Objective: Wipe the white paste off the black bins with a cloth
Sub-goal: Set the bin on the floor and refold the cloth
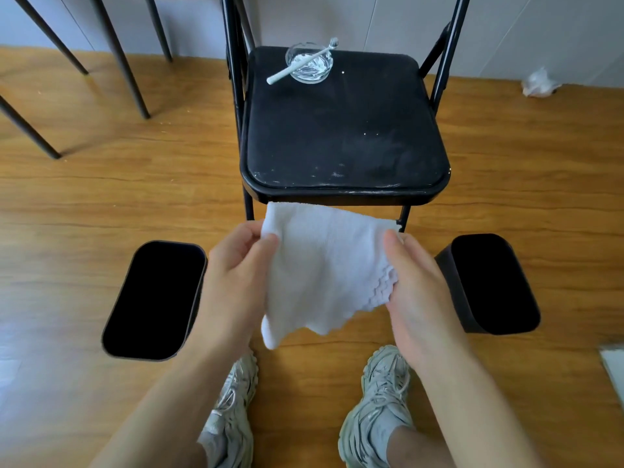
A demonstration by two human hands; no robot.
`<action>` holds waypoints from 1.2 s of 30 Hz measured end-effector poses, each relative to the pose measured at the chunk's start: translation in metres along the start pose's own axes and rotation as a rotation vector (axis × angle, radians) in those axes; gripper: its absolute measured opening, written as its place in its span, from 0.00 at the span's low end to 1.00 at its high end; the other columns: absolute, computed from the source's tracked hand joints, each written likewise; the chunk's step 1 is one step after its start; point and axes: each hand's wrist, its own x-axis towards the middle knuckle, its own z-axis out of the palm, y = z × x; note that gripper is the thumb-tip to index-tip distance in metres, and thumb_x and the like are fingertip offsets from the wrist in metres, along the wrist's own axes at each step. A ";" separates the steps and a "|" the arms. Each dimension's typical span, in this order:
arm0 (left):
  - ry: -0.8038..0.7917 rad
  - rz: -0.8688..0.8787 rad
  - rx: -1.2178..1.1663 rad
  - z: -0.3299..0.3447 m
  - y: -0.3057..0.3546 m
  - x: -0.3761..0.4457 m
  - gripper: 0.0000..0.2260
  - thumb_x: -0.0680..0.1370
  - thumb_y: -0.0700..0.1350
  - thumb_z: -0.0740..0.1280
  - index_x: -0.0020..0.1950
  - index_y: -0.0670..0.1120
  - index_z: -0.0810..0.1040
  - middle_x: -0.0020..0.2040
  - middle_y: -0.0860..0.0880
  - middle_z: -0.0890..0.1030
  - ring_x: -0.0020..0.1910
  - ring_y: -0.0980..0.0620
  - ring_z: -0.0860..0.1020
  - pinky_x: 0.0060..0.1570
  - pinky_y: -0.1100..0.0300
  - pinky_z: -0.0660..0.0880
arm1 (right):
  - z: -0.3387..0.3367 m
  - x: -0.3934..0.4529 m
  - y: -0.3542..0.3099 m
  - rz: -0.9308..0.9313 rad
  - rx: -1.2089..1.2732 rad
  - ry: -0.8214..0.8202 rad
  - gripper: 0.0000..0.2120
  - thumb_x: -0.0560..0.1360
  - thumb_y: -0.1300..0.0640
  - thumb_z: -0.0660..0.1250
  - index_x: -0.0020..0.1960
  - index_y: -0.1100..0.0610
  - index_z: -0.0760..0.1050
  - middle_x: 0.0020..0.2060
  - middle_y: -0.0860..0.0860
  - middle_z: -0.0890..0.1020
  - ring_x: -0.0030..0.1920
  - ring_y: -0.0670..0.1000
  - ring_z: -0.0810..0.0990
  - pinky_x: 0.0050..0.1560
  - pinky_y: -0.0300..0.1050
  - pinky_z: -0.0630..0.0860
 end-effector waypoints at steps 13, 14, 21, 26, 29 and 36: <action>-0.381 -0.193 -0.010 -0.016 0.001 0.005 0.12 0.72 0.49 0.73 0.49 0.42 0.84 0.50 0.43 0.86 0.51 0.44 0.83 0.51 0.53 0.77 | -0.003 -0.002 -0.007 0.056 0.069 0.143 0.11 0.79 0.46 0.59 0.49 0.51 0.77 0.41 0.46 0.83 0.41 0.44 0.83 0.36 0.39 0.77; -0.407 -0.184 0.010 -0.016 0.001 0.004 0.12 0.72 0.49 0.72 0.51 0.44 0.84 0.50 0.44 0.86 0.52 0.44 0.83 0.54 0.52 0.78 | -0.004 -0.002 -0.008 0.064 0.090 0.145 0.12 0.79 0.46 0.59 0.49 0.51 0.78 0.42 0.46 0.83 0.42 0.45 0.83 0.38 0.41 0.77; -0.363 -0.149 -0.143 -0.014 0.003 0.001 0.11 0.73 0.47 0.70 0.54 0.49 0.83 0.53 0.43 0.84 0.50 0.47 0.83 0.45 0.57 0.79 | -0.009 0.002 -0.006 0.211 0.155 -0.077 0.35 0.62 0.38 0.73 0.65 0.52 0.74 0.56 0.49 0.82 0.57 0.51 0.81 0.58 0.52 0.75; -0.335 -0.195 -0.318 -0.014 0.011 -0.001 0.12 0.71 0.46 0.67 0.53 0.50 0.82 0.49 0.47 0.86 0.46 0.50 0.85 0.38 0.59 0.80 | -0.011 -0.004 -0.010 0.115 0.114 -0.302 0.21 0.65 0.57 0.76 0.58 0.51 0.78 0.54 0.50 0.83 0.56 0.51 0.81 0.55 0.46 0.75; -0.290 -0.116 -0.165 -0.016 0.008 0.003 0.10 0.71 0.48 0.72 0.51 0.49 0.82 0.45 0.49 0.86 0.43 0.51 0.84 0.37 0.60 0.79 | -0.011 -0.008 -0.011 0.079 0.101 -0.314 0.16 0.67 0.61 0.70 0.56 0.53 0.78 0.51 0.51 0.84 0.53 0.51 0.83 0.45 0.40 0.79; -0.147 0.070 0.114 -0.018 0.007 0.003 0.13 0.70 0.58 0.72 0.49 0.53 0.80 0.43 0.45 0.84 0.41 0.46 0.83 0.40 0.47 0.77 | -0.009 -0.006 -0.008 -0.016 -0.026 -0.246 0.17 0.72 0.62 0.67 0.61 0.54 0.75 0.53 0.49 0.83 0.55 0.48 0.81 0.52 0.41 0.79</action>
